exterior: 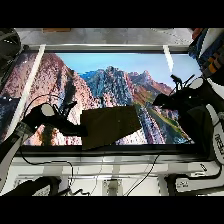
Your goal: Fold the clothes and pants, and hang the long-sleeved shirts on hangers.
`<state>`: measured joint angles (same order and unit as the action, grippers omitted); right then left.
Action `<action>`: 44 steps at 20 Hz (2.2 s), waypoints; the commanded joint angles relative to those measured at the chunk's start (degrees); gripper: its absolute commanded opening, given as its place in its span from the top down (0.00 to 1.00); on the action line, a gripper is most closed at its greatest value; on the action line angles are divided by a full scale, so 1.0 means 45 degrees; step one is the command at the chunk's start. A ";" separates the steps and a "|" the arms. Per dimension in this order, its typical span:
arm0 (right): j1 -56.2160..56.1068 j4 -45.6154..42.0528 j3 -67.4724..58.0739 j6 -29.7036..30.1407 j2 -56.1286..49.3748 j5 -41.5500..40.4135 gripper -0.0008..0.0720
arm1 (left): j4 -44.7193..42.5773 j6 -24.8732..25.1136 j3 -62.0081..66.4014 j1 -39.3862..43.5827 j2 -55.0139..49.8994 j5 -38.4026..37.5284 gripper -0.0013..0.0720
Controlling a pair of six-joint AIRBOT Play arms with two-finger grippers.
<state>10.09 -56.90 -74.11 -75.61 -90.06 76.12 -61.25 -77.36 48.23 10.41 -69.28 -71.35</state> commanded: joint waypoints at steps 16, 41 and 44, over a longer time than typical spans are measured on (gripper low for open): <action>-0.2715 -0.0282 -0.0301 0.0039 -0.2181 -0.2341 0.04 | -0.0010 0.0000 -0.0010 -0.0049 -0.0005 0.0389 0.05; -0.4580 0.4575 0.0083 0.2137 -0.3779 -0.0923 0.30 | -0.0010 0.0000 -0.0010 -0.0049 -0.0005 0.0393 0.05; -0.4697 0.4799 -0.0544 0.2166 -0.3696 -0.0894 0.93 | -0.0015 0.0005 -0.0005 -0.0049 -0.0005 0.0423 0.50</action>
<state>-9.72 -37.47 -74.83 -66.59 -106.94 71.90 -61.28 -77.38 48.21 10.26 -69.30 -69.60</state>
